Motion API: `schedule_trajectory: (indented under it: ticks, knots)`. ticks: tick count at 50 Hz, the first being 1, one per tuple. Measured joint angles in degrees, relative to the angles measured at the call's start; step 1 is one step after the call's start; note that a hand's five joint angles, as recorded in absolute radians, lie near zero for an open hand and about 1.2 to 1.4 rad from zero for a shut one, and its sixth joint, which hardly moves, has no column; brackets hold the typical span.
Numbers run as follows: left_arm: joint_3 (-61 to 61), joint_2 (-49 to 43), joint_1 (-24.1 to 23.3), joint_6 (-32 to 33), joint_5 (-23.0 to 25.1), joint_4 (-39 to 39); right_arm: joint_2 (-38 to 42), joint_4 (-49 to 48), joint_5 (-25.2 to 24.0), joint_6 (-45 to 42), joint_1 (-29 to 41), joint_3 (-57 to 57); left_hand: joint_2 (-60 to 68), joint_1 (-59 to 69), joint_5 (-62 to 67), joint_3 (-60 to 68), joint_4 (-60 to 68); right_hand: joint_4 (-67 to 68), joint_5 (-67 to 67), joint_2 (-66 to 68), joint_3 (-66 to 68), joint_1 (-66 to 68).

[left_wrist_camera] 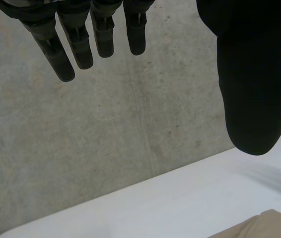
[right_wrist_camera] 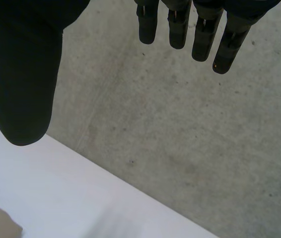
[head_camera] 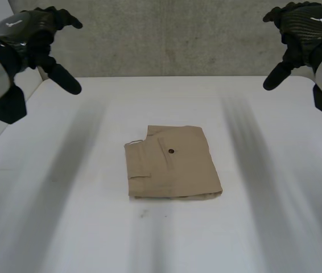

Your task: Fold the shorts.

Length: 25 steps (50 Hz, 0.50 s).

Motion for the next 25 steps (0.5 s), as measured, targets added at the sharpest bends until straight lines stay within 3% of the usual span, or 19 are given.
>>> schedule_trajectory:
  ticks: [18, 25]
  knots:
    - [-1.9, 0.1, 0.7, -0.4, 0.5, -1.1, 0.6, 1.2, -0.8, 0.1, -0.2, 0.1, -0.7, 0.0, -0.5, -0.6, -0.8, 0.0, 0.0, 0.0, 0.0, 0.0]
    - [-5.9, -0.5, -0.2, 0.6, 0.5, 4.5, 0.5, -4.6, -6.5, -1.6, -0.1, 3.7, -0.7, 0.0, -0.5, -0.6, -0.8, 0.0, 0.0, 0.0, 0.0, 0.0]
